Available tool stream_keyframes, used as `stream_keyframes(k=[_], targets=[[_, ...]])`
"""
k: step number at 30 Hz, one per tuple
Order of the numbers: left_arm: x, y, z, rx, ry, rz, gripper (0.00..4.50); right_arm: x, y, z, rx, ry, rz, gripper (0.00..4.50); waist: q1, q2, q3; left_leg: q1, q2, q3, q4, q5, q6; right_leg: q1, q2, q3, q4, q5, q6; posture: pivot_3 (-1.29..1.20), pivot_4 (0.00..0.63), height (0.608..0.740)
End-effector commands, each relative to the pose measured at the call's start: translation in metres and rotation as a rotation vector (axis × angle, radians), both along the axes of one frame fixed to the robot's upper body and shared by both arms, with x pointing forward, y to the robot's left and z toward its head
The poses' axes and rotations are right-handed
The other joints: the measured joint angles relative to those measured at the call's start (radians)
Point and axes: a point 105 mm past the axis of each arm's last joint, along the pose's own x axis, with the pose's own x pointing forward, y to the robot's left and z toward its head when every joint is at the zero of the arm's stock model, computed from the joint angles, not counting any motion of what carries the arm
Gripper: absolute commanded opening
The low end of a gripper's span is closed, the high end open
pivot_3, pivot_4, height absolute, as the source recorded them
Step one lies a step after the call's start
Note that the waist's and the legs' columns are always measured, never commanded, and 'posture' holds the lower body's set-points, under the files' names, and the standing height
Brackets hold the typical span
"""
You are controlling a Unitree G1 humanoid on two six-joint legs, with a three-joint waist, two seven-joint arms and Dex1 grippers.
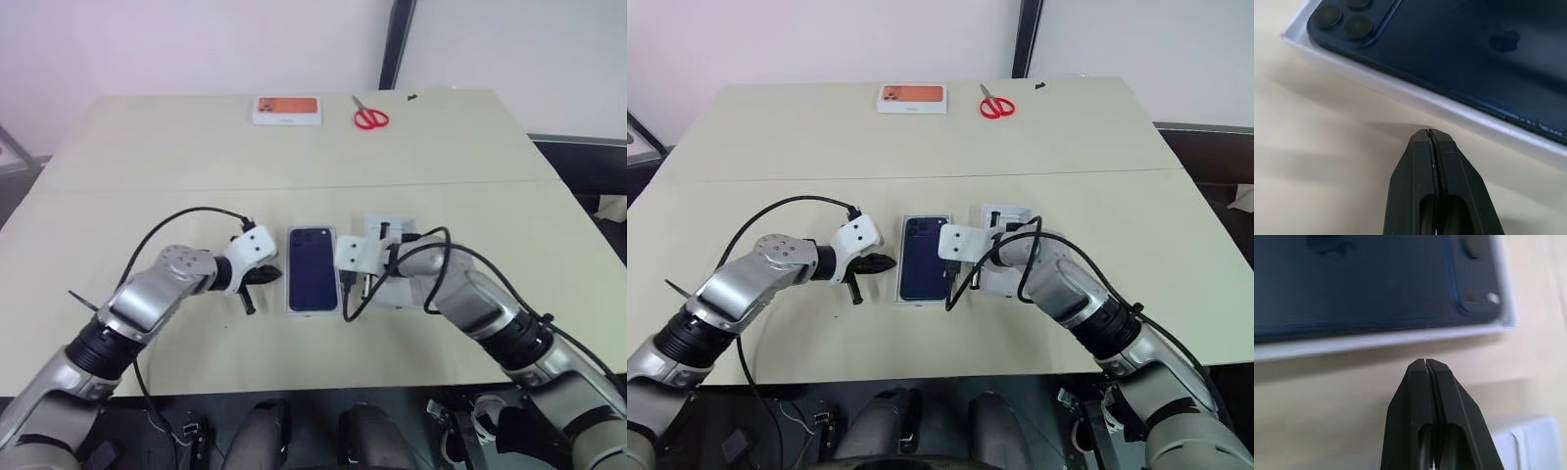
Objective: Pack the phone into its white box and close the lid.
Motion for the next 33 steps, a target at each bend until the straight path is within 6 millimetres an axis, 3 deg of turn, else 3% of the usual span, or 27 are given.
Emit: stream_keyframes(k=[1, 7, 21, 33], targets=[[-0.005, -0.016, 0.002, -0.024, 0.003, -0.044, 0.04, -0.001, 0.009, 0.012, -0.001, -0.05, 0.055, 0.0, 0.0, 0.0, 0.0, 0.0, 0.0, 0.0, 0.0, 0.0, 0.0, 0.0, 0.0, 0.0, 0.0, 0.0, 0.0, 0.0, 0.15, 0.74], [-0.008, -0.037, 0.004, -0.09, 0.027, -0.053, 0.04, -0.008, 0.002, 0.015, 0.01, -0.023, 0.061, 0.0, 0.003, 0.0, 0.0, 0.0, 0.0, 0.0, 0.001, 0.0, 0.0, 0.001, 0.0, 0.0, 0.0, 0.0, 0.0, 0.0, 0.15, 0.74], [-0.015, -0.092, 0.002, -0.141, 0.072, -0.165, 0.04, -0.026, -0.049, 0.007, -0.06, 0.028, -0.046, 0.0, 0.022, 0.0, 0.0, 0.001, 0.0, 0.0, 0.003, 0.0, 0.001, 0.003, 0.0, -0.001, 0.001, 0.0, 0.0, 0.0, 0.15, 0.74], [-0.02, -0.089, -0.001, -0.12, 0.093, -0.188, 0.04, -0.027, -0.054, 0.007, -0.068, 0.029, -0.061, 0.0, 0.019, 0.0, 0.0, 0.0, 0.0, 0.0, 0.006, -0.001, 0.001, 0.004, 0.0, -0.001, 0.0, 0.0, 0.0, 0.0, 0.15, 0.74]])
